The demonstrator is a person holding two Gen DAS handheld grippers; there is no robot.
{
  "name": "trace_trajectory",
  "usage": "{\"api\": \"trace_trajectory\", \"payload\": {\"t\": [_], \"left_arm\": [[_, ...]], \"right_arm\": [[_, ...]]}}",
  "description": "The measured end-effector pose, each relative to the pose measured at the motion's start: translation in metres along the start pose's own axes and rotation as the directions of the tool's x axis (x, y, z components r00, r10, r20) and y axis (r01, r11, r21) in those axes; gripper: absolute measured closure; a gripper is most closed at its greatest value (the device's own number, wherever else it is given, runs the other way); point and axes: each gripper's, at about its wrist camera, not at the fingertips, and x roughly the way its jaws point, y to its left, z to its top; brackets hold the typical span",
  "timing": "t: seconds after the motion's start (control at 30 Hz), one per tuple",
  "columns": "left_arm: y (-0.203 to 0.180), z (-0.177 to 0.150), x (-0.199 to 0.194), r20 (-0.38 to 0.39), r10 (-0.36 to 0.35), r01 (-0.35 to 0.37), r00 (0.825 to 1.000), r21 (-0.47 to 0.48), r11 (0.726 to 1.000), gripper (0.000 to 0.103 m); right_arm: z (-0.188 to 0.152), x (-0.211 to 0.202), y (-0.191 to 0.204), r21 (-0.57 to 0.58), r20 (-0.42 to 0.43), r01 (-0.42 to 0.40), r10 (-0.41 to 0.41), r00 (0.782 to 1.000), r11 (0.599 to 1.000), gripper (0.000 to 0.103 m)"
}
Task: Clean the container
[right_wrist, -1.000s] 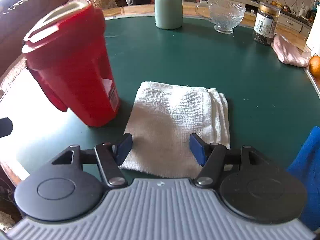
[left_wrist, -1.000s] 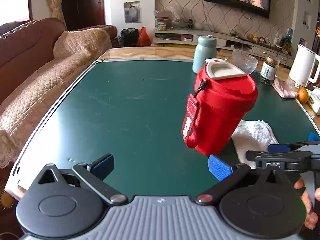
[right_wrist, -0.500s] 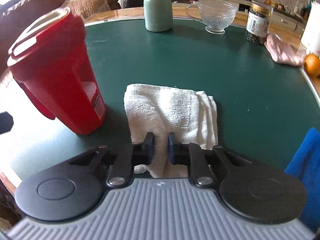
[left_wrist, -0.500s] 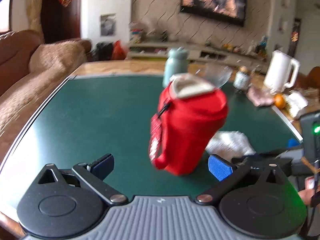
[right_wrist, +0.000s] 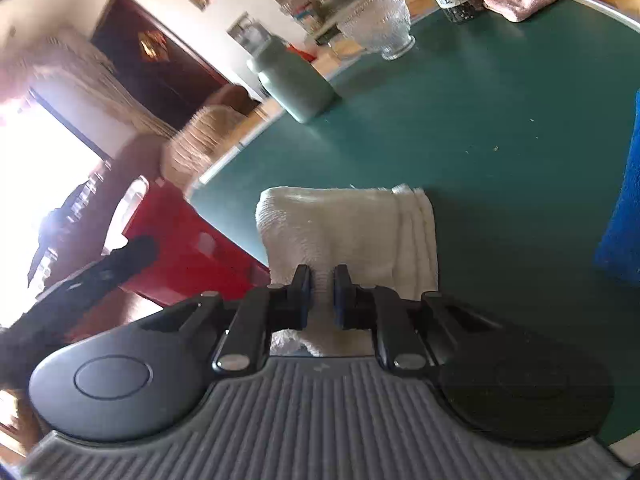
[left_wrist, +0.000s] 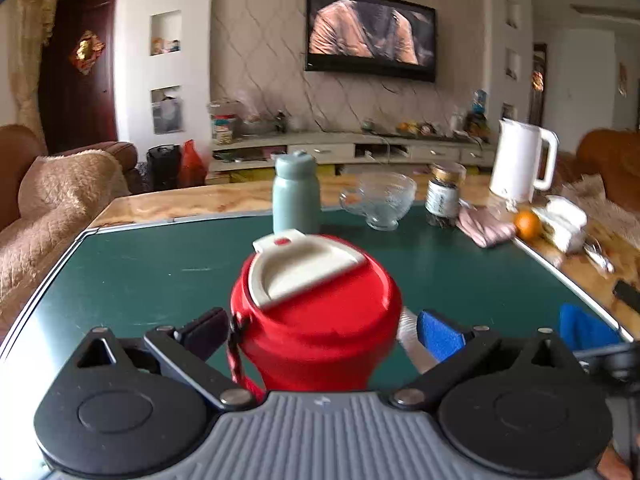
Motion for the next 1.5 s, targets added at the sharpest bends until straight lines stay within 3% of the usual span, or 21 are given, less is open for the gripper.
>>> {"api": "trace_trajectory", "payload": {"t": [0.17, 0.27, 0.43, 0.5, 0.7, 0.87, 0.97, 1.07, 1.2, 1.3, 1.4, 1.5], "left_arm": [[0.007, 0.001, 0.010, 0.011, 0.010, -0.010, 1.000, -0.029, 1.000, 0.007], [0.012, 0.003, 0.015, 0.018, 0.004, -0.003, 1.000, -0.054, 0.999, 0.007], [0.033, -0.007, 0.004, 0.053, -0.022, 0.028, 0.998, -0.121, 0.992, 0.008], [0.043, -0.012, -0.003, 0.072, -0.038, 0.048, 0.997, -0.143, 0.988, 0.008], [0.066, -0.023, -0.024, 0.094, -0.090, 0.106, 0.991, -0.177, 0.978, 0.008], [0.085, -0.028, -0.033, 0.100, -0.101, 0.117, 0.990, -0.172, 0.978, 0.008], [0.092, -0.028, -0.032, 0.092, -0.140, 0.152, 0.986, -0.143, 0.978, 0.008], [0.099, -0.027, -0.032, 0.082, -0.178, 0.186, 0.981, -0.114, 0.976, 0.008], [0.108, -0.027, -0.032, 0.067, -0.228, 0.233, 0.971, -0.076, 0.970, 0.008], [0.119, -0.024, -0.031, 0.046, -0.280, 0.283, 0.959, -0.057, 0.958, 0.008], [0.134, -0.018, -0.029, 0.007, -0.350, 0.350, 0.937, -0.014, 0.937, 0.008], [0.133, -0.007, -0.029, -0.055, -0.401, 0.404, 0.915, 0.096, 0.910, 0.008]], "right_arm": [[0.008, 0.002, -0.026, 0.159, 0.020, -0.198, 0.197, 0.980, 0.967, 0.088], [0.006, 0.011, -0.039, 0.223, 0.029, -0.269, 0.270, 0.962, 0.937, 0.088], [0.002, 0.025, -0.055, 0.357, 0.090, -0.427, 0.425, 0.901, 0.831, 0.088], [0.002, 0.033, -0.055, 0.370, 0.104, -0.459, 0.455, 0.884, 0.808, 0.088], [0.006, 0.072, -0.023, 0.335, 0.037, -0.475, 0.492, 0.870, 0.814, 0.088], [0.009, 0.101, 0.005, 0.263, -0.034, -0.435, 0.458, 0.888, 0.861, 0.088], [0.010, 0.121, -0.005, 0.263, -0.075, -0.331, 0.361, 0.929, 0.906, 0.088], [0.011, 0.130, -0.011, 0.307, -0.096, -0.338, 0.382, 0.919, 0.890, 0.088], [0.022, 0.119, 0.012, 0.281, -0.062, -0.463, 0.497, 0.866, 0.841, 0.088], [0.023, 0.126, 0.013, 0.264, -0.076, -0.432, 0.465, 0.882, 0.862, 0.088], [0.017, 0.142, -0.019, 0.360, -0.103, -0.349, 0.409, 0.907, 0.865, 0.087], [0.008, 0.146, -0.023, 0.393, -0.116, -0.356, 0.429, 0.896, 0.848, 0.087]]}}
